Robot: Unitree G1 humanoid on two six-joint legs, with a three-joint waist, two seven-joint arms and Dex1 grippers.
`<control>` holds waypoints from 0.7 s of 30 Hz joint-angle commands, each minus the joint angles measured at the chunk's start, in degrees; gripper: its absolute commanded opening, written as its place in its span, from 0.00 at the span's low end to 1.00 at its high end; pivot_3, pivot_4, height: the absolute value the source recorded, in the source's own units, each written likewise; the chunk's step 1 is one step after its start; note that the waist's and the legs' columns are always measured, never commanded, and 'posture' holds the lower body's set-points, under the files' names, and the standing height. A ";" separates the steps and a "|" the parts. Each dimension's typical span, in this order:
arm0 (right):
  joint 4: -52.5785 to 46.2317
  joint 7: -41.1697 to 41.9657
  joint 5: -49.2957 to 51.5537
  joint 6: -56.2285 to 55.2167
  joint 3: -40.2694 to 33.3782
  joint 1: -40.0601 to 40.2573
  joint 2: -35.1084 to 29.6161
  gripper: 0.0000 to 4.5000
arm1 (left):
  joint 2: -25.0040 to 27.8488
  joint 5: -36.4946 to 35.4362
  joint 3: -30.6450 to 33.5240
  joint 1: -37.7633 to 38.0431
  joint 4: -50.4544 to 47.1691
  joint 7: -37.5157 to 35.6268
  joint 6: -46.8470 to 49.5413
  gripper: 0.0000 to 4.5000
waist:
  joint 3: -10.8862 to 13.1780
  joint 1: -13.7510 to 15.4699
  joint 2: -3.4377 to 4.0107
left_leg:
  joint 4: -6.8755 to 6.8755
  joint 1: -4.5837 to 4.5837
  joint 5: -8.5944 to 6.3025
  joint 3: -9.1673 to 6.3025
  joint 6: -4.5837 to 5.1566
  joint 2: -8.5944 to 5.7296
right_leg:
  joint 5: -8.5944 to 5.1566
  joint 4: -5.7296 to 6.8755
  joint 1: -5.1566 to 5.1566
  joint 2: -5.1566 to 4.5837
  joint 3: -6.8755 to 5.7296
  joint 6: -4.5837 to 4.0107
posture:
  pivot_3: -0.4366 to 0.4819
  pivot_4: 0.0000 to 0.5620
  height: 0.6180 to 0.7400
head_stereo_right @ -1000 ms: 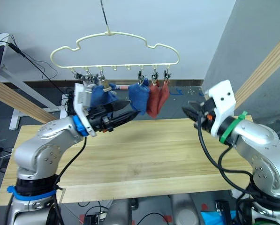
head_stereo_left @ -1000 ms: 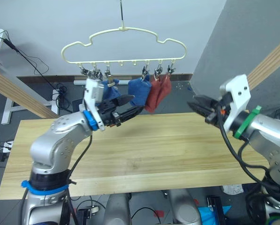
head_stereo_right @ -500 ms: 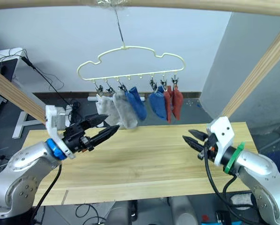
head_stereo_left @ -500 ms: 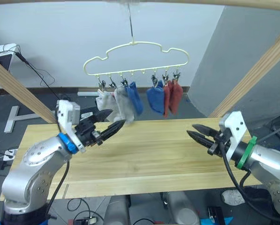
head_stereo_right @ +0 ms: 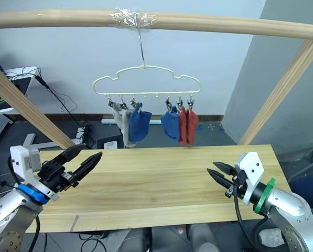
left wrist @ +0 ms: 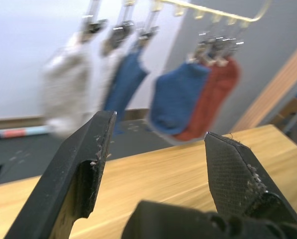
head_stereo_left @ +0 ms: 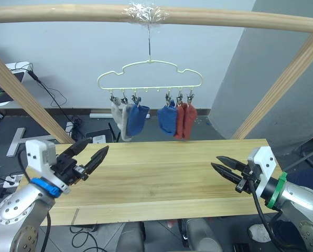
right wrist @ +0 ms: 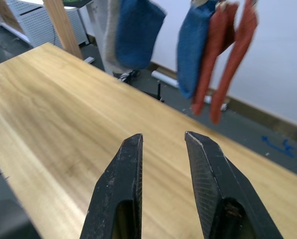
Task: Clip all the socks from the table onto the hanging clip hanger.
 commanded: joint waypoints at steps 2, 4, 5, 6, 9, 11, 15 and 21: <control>-0.18 2.31 1.21 -2.87 -0.79 0.61 -1.03 0.30 | -0.76 1.83 1.26 1.90 -1.19 1.68 -3.02 0.72 | -0.21 0.70 -0.05 | 0.00 0.05 0.00 -0.02 0.00 0.01 | 0.00 0.01 0.02 0.00 -0.01 0.00 | 0.37 0.27 1.00; -0.19 2.93 1.49 -3.05 -0.72 1.18 -1.36 0.30 | -1.15 2.31 1.36 2.33 -1.22 2.13 -3.91 0.72 | -0.56 1.13 -0.04 | 0.00 0.12 0.00 -0.01 0.00 0.00 | 0.00 0.01 0.06 -0.01 0.00 -0.01 | 0.37 0.26 1.00; -0.05 3.01 1.51 -3.17 -0.64 1.14 -1.44 0.30 | -1.17 2.48 1.33 2.28 -1.09 2.40 -4.11 0.72 | -0.68 1.33 -0.08 | 0.00 0.13 0.00 -0.01 -0.01 0.00 | 0.00 0.00 0.06 -0.01 0.00 -0.02 | 0.37 0.26 1.00; 0.01 2.91 1.74 -3.04 -0.58 1.04 -1.46 0.30 | -1.20 2.68 1.35 2.17 -0.71 2.67 -4.37 0.72 | -0.75 1.52 -0.10 | 0.00 0.14 0.00 -0.02 -0.01 0.01 | -0.01 0.00 0.07 -0.02 -0.01 -0.03 | 0.37 0.25 1.00; -0.81 2.98 3.95 -1.63 -1.21 1.63 -1.66 0.30 | -1.04 4.55 0.42 1.56 1.00 3.49 -5.26 0.72 | -1.24 1.89 -0.09 | 0.00 0.13 -0.01 0.01 -0.01 0.01 | -0.01 -0.04 0.07 -0.02 0.00 -0.03 | 0.36 0.25 1.00; -1.28 2.78 5.07 -1.22 -1.62 2.28 -1.72 0.30 | -1.01 5.09 -0.27 0.91 1.41 3.87 -5.39 0.72 | -1.33 1.93 -0.09 | -0.02 0.13 -0.01 0.02 -0.01 0.01 | -0.01 -0.07 0.09 -0.02 0.00 -0.03 | 0.36 0.28 1.00; -1.80 2.92 4.91 -2.50 -1.74 4.82 -2.02 0.30 | -1.12 5.67 -0.95 0.58 0.69 4.63 -4.99 0.72 | -1.36 2.00 -0.07 | -0.04 0.13 -0.01 0.02 -0.01 0.02 | -0.02 -0.09 0.09 -0.03 0.00 -0.04 | 0.36 0.27 1.00; -0.55 2.90 5.29 -2.58 -2.26 3.59 -3.57 0.30 | -2.37 7.11 -2.86 1.15 0.43 5.75 -5.49 0.72 | -1.61 1.97 -0.10 | -0.07 0.17 -0.01 0.07 -0.01 0.03 | -0.01 -0.10 0.10 -0.03 0.01 -0.04 | 0.36 0.24 1.00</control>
